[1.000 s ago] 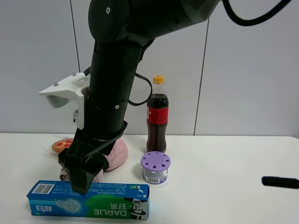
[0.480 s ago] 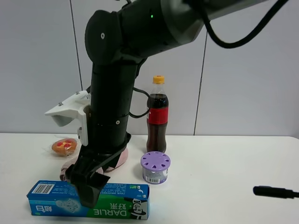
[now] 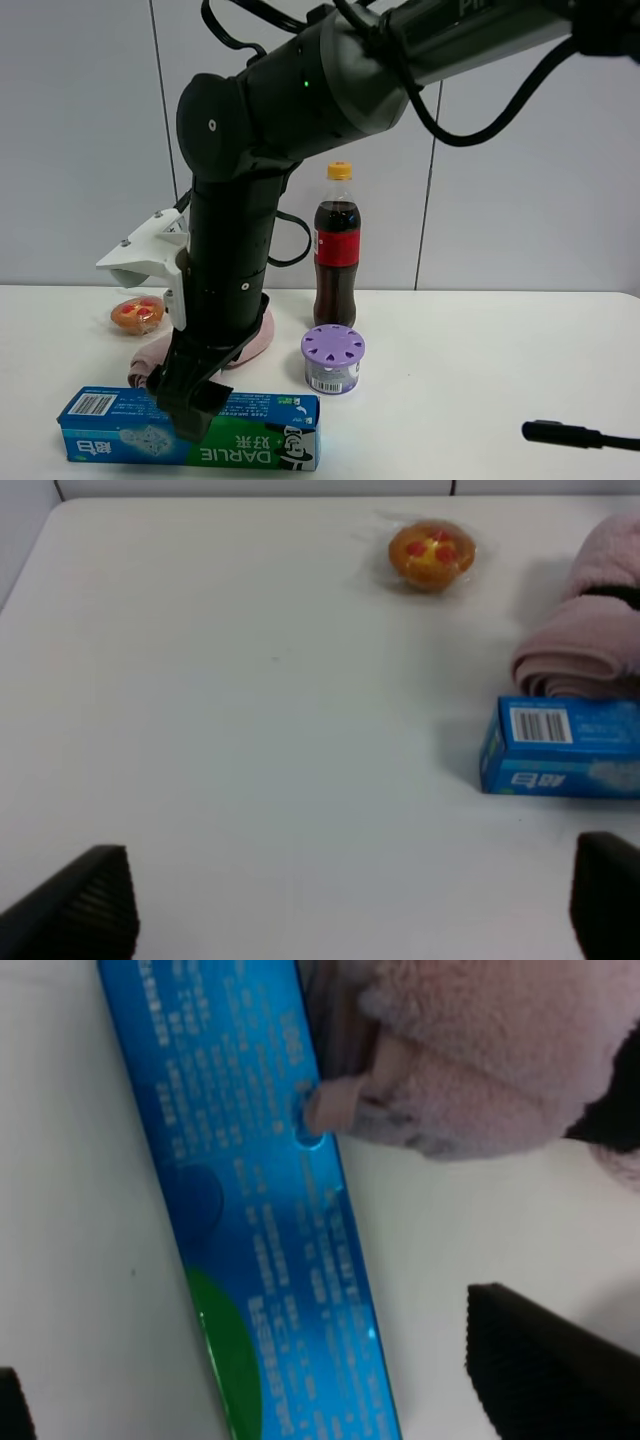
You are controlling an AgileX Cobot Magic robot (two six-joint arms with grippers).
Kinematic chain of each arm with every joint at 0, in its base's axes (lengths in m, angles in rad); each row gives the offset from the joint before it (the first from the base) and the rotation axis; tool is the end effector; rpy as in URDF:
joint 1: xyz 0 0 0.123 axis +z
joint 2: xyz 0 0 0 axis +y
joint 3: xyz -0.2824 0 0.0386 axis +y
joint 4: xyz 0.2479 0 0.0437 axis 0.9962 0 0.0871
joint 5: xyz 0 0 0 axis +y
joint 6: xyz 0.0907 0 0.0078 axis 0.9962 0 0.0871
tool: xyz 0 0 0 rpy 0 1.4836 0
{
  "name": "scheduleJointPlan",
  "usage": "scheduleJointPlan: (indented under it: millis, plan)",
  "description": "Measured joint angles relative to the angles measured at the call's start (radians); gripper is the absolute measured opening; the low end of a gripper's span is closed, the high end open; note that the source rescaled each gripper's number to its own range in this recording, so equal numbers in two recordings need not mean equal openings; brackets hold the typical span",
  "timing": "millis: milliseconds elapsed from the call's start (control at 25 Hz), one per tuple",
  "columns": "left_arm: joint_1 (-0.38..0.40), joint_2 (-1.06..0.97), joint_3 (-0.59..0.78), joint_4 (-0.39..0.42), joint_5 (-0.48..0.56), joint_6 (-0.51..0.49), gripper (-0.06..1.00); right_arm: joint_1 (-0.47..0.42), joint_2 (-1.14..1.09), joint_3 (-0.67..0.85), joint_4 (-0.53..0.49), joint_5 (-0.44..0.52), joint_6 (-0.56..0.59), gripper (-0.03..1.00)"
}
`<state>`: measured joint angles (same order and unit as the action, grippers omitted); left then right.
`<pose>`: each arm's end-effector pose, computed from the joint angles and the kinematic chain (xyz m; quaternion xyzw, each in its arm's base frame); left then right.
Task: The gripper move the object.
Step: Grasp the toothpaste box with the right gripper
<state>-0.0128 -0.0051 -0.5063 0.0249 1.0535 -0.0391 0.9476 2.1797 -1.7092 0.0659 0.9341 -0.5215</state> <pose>-0.0061 0.0020 0.2795 -0.0117 0.8482 -0.0013 0.5295 0.2626 0.3737 0.1711 -0.6526 0.7466 0.0548 0.1174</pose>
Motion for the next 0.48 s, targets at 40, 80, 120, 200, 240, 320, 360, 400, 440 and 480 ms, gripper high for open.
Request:
scheduleJointPlan:
  millis: [40,80,120,200,240,320,360,400,440,480]
  plan:
    - [0.0,0.0,0.0,0.0,0.0,0.0,1.0,0.0,0.006,0.0,0.0,-0.002,-0.004,0.85]
    - [0.0,0.0,0.0,0.0,0.0,0.0,1.0,0.0,0.013,0.0,0.0,-0.004,-0.006,0.84]
    - [0.0,0.0,0.0,0.0,0.0,0.0,1.0,0.0,0.018,0.0,0.0,-0.006,-0.011,0.83]
    - [0.0,0.0,0.0,0.0,0.0,0.0,1.0,0.0,0.031,0.0,0.0,-0.012,-0.018,0.83]
    - [0.0,0.0,0.0,0.0,0.0,0.0,1.0,0.0,0.037,0.0,0.0,-0.014,-0.019,0.83]
    - [0.0,0.0,0.0,0.0,0.0,0.0,1.0,0.0,0.049,0.0,0.0,-0.017,-0.02,0.83]
    - [0.0,0.0,0.0,0.0,0.0,0.0,1.0,0.0,0.056,0.0,0.0,-0.02,-0.021,0.83]
    - [0.0,0.0,0.0,0.0,0.0,0.0,1.0,0.0,0.062,0.0,0.0,-0.024,-0.021,0.83]
    - [0.0,0.0,0.0,0.0,0.0,0.0,1.0,0.0,0.068,0.0,0.0,-0.027,-0.021,0.83]
    - [0.0,0.0,0.0,0.0,0.0,0.0,1.0,0.0,0.071,0.0,0.0,-0.033,-0.021,0.83]
